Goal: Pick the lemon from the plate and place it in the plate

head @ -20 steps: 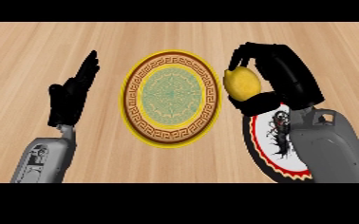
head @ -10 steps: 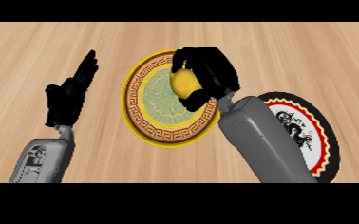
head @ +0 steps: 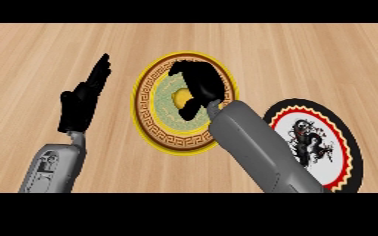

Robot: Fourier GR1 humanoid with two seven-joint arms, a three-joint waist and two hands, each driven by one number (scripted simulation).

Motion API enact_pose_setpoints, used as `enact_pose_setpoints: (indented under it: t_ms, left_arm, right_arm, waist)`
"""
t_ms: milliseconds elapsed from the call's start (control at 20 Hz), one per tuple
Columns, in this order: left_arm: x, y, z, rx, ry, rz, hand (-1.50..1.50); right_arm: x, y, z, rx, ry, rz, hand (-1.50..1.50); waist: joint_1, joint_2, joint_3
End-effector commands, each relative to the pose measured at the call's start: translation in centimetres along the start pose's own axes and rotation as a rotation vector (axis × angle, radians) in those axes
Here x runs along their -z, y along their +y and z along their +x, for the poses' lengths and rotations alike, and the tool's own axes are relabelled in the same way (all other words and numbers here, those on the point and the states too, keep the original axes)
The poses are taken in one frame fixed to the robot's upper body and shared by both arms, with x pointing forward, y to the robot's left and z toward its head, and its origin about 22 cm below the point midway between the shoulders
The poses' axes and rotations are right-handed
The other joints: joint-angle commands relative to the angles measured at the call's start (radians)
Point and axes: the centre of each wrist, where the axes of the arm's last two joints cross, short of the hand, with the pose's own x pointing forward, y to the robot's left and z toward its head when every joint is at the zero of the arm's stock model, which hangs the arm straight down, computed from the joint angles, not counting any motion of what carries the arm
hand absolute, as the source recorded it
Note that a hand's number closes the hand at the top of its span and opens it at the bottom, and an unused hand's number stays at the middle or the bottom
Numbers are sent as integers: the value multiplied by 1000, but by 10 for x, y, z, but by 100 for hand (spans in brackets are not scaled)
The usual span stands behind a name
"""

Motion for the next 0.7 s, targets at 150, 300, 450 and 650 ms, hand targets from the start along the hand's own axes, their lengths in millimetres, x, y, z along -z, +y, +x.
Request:
enact_pose_setpoints:
  t_ms: [150, 300, 450, 650]
  left_arm:
    - [1, 2, 7, 11, 16, -7, 0]
    - [10, -11, 25, -2, -16, -7, 0]
    - [3, 10, -4, 11, 18, 11, 0]
    - [3, 25, 5, 15, 20, 21, 0]
  right_arm:
    - [2, 37, -19, 123, 29, 21, -150]
    - [7, 22, -6, 275, -22, -14, -150]
    - [1, 13, 3, 447, -62, -88, -150]
    - [4, 3, -22, 581, -25, -229, -150]
  waist:
    - [11, 1, 1]
    - [19, 3, 1]
    - [1, 0, 1]
    - [-23, -5, 1]
